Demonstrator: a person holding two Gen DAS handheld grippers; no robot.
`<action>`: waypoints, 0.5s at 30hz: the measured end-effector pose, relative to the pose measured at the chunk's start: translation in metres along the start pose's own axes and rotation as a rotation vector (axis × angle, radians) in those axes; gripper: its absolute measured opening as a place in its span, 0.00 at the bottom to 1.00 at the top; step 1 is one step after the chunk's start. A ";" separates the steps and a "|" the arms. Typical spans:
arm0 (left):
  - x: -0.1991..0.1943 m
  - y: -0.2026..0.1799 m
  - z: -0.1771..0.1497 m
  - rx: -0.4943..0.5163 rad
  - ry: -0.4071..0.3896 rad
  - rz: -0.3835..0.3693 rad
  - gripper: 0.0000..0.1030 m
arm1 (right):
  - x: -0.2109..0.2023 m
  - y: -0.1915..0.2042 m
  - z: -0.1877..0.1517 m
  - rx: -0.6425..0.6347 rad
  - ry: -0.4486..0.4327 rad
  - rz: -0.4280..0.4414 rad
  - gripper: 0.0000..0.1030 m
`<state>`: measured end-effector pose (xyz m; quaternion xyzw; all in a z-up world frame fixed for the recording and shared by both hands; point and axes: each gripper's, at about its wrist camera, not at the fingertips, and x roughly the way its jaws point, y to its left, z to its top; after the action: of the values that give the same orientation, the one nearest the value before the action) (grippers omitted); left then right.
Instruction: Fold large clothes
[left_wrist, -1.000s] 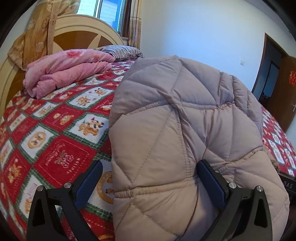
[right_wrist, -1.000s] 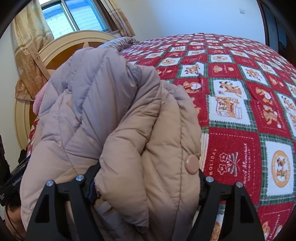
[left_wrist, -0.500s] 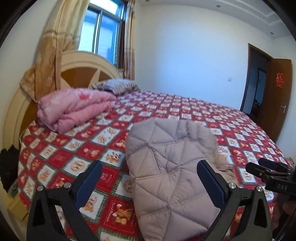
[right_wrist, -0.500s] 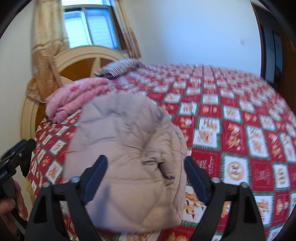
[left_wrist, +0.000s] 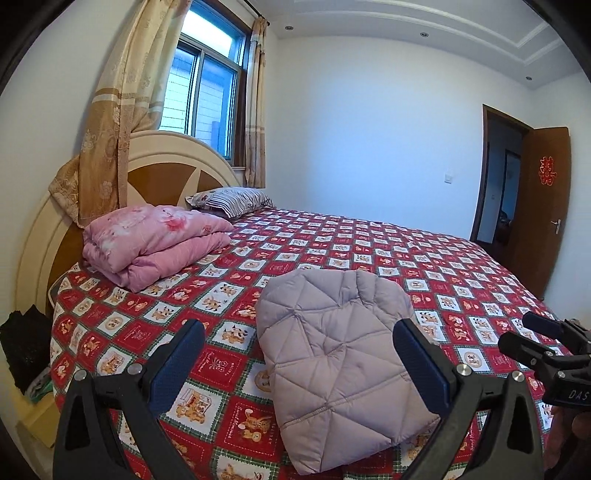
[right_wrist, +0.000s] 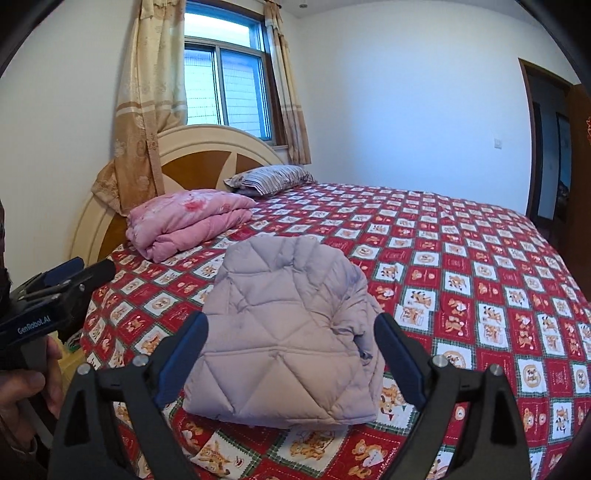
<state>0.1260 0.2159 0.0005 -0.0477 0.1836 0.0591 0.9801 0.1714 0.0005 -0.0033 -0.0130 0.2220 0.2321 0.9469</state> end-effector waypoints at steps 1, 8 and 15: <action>0.000 0.000 0.000 0.000 0.001 0.000 0.99 | -0.002 0.000 -0.001 0.003 -0.001 0.000 0.91; 0.001 0.000 -0.003 -0.002 0.005 0.000 0.99 | -0.005 -0.002 -0.001 0.005 -0.002 0.002 0.91; 0.000 0.000 -0.003 -0.002 0.008 -0.002 0.99 | -0.005 -0.002 -0.001 0.005 -0.004 0.005 0.91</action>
<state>0.1248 0.2154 -0.0026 -0.0492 0.1874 0.0580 0.9793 0.1674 -0.0037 -0.0025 -0.0097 0.2207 0.2341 0.9468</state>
